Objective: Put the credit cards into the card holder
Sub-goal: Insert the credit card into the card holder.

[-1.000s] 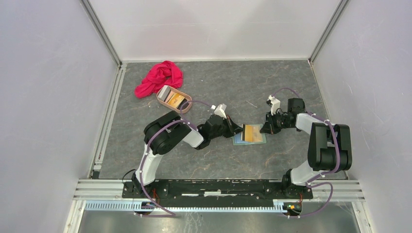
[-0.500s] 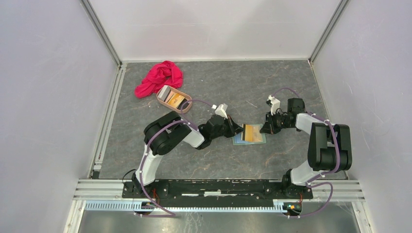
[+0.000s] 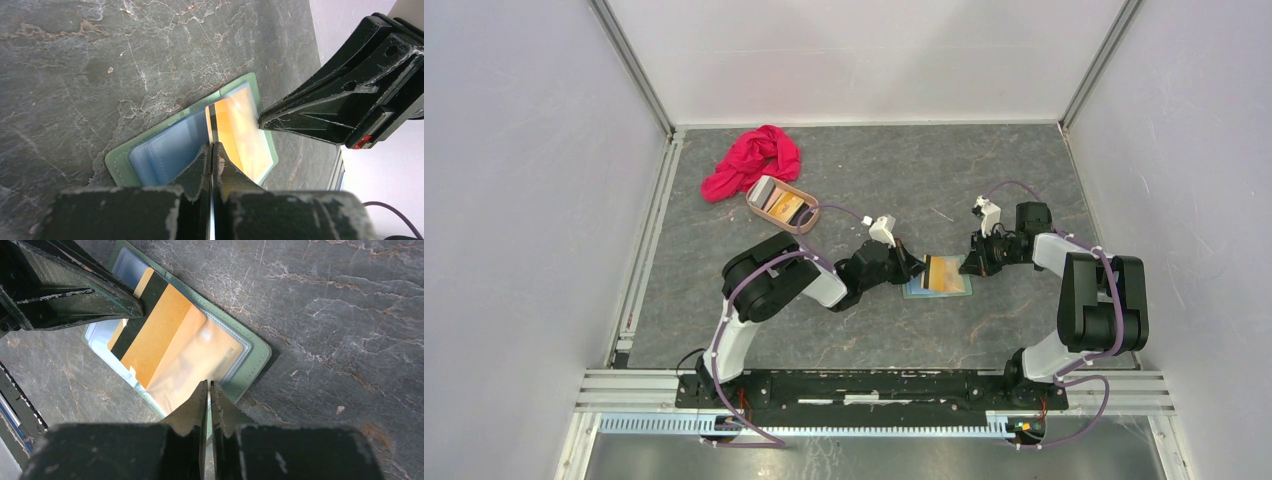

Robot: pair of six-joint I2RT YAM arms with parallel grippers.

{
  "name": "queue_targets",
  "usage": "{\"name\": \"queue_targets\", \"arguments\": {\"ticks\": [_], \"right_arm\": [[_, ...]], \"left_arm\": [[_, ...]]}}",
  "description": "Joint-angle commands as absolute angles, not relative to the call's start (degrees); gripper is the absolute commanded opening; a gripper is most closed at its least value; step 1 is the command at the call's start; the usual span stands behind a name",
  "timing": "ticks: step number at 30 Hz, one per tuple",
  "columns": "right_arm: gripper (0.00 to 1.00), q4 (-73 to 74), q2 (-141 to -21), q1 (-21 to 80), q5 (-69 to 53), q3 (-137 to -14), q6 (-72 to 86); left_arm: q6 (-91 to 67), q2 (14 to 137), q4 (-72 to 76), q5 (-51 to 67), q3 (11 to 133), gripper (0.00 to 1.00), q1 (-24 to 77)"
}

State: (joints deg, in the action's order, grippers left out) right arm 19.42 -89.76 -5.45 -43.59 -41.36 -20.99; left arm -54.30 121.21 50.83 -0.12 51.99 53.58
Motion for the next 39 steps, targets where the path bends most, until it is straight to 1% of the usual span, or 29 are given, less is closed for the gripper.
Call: {"name": "queue_targets", "arguments": {"ticks": [1, 11, 39], "right_arm": [[0.1, 19.3, -89.6, -5.0, -44.5, -42.9, -21.9], [0.1, 19.3, -89.6, -4.9, -44.6, -42.8, -21.8], [0.11, 19.3, -89.1, -4.9, -46.2, -42.8, -21.9]], "left_arm": [[-48.5, 120.8, 49.8, -5.0, 51.2, 0.02, 54.1], [-46.8, 120.3, 50.2, -7.1, 50.8, 0.02, 54.7], [-52.2, 122.6, 54.8, -10.0, 50.4, 0.02, 57.5]]}}
